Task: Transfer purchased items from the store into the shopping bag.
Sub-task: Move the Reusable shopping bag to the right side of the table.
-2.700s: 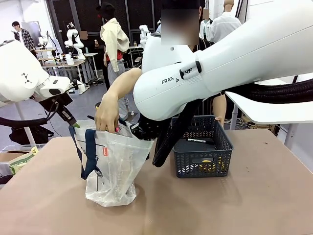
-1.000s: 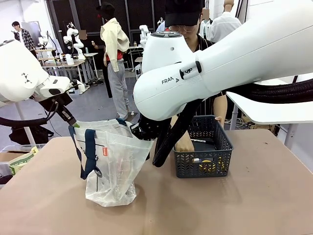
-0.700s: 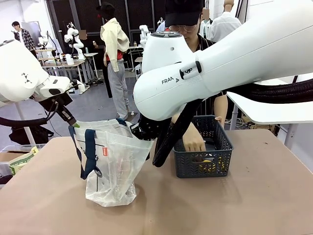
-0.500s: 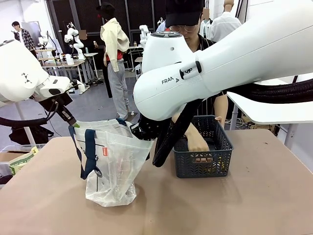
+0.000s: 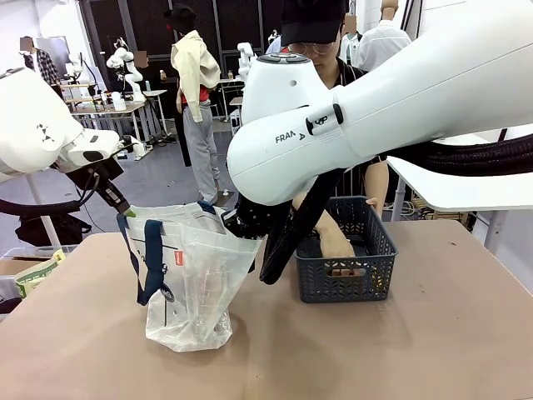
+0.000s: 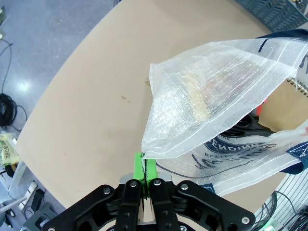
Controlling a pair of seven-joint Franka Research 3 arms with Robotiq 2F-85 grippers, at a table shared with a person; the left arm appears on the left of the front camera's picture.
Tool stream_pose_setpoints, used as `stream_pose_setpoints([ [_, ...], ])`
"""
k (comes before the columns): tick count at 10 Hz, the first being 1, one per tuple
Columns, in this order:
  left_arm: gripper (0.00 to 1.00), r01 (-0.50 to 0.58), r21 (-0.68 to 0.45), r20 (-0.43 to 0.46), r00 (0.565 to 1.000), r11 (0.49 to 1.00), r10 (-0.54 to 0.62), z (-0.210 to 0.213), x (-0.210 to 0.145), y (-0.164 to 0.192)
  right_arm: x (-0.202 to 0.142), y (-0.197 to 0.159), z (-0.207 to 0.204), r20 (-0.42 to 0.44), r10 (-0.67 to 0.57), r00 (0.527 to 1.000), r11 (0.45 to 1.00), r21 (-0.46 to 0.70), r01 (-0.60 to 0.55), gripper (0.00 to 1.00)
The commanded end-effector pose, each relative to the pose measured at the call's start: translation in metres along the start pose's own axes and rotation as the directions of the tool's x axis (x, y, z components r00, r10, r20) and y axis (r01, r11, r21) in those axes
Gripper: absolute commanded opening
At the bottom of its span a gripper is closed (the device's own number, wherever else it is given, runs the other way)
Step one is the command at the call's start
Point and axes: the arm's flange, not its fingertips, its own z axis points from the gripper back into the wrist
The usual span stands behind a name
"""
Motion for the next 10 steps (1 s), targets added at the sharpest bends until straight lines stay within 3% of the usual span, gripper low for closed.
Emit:
stream_pose_setpoints([
  [1, 0.00, -0.017, 0.001, -0.005, 1.000, 1.000, 0.017, 0.0028, -0.0018, -0.0001, 0.0004, -0.0002, 0.0001, -0.001, -0.007, 1.000, 1.000, -0.002, 0.007, 0.00],
  [10, 0.00, -0.017, 0.001, -0.005, 1.000, 1.000, 0.017, 0.0028, -0.0018, -0.0001, 0.0004, -0.0002, 0.0001, -0.001, -0.007, 1.000, 1.000, -0.002, 0.007, 0.00],
])
